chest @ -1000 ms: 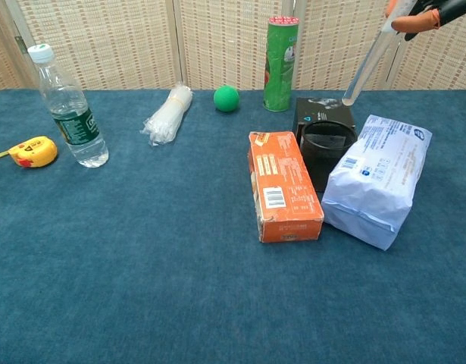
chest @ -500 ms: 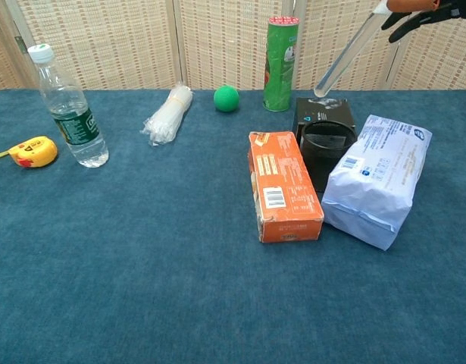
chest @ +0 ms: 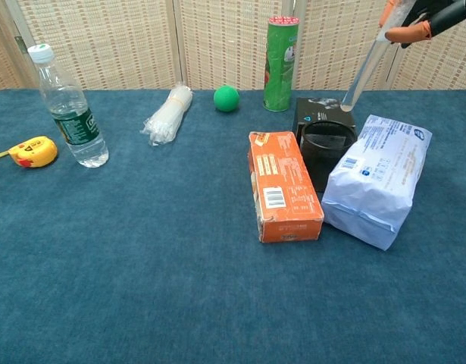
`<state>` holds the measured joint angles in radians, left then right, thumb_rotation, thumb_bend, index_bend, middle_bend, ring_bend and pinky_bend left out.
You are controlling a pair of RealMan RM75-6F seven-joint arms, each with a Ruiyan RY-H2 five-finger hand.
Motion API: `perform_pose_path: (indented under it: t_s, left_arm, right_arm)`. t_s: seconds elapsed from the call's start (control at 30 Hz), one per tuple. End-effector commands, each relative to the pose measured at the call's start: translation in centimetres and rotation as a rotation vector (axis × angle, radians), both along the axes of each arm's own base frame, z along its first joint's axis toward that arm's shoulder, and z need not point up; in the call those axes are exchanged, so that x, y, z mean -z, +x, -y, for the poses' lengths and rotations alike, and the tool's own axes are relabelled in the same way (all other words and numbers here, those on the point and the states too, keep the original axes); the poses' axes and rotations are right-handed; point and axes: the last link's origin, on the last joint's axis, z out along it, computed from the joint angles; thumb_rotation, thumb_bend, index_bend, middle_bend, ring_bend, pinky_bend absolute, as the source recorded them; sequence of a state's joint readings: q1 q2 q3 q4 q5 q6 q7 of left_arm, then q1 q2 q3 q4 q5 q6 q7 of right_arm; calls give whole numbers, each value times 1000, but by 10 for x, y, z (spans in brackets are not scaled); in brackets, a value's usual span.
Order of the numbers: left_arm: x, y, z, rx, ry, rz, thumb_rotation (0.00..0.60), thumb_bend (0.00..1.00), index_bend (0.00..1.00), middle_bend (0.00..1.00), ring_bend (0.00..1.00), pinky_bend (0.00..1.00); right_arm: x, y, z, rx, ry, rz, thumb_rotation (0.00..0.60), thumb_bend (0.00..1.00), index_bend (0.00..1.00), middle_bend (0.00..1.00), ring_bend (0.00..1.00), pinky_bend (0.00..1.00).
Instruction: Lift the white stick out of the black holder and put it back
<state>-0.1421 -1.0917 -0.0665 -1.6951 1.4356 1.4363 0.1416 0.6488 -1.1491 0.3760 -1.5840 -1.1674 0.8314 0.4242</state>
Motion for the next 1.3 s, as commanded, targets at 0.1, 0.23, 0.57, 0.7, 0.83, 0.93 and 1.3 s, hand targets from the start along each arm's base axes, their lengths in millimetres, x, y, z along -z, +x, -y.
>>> perform_pose_path:
  t_s: [0.1, 0.23, 0.57, 0.7, 0.83, 0.93, 1.3]
  left_arm:
    - [-1, -1, 1, -3, 1, 1, 600, 341, 239, 208, 167, 234]
    - [0, 0, 0, 1, -1, 1, 600, 342, 239, 207, 167, 235]
    - [1, 2, -2, 4, -6, 2, 600, 343, 239, 207, 167, 235]
    - [2, 1, -1, -3, -10, 1, 600, 341, 239, 207, 167, 235]
    - [2, 0, 0, -7, -10, 4, 600, 342, 239, 207, 167, 235]
    - [2, 1, 0, -6, -10, 4, 600, 343, 239, 207, 167, 236]
    - [3, 3, -2, 2, -15, 7, 600, 343, 239, 207, 167, 236]
  right_arm:
    - [-3, 14, -3, 146, 257, 398, 600, 340, 671, 523, 373, 354]
    - [-9, 4, 6, 92, 187, 267, 600, 340, 671, 523, 375, 355]
    - [6, 3, 7, -40, -97, -24, 600, 341, 674, 530, 375, 355]
    - [7, 9, 4, -25, -58, 16, 600, 340, 674, 530, 375, 355]
    - [7, 18, -2, 19, 75, 168, 600, 341, 674, 530, 379, 369]
    - [3, 21, -4, 39, 135, 259, 600, 341, 674, 530, 381, 375]
    - [-2, 2, 0, 67, 187, 286, 600, 341, 674, 534, 381, 376]
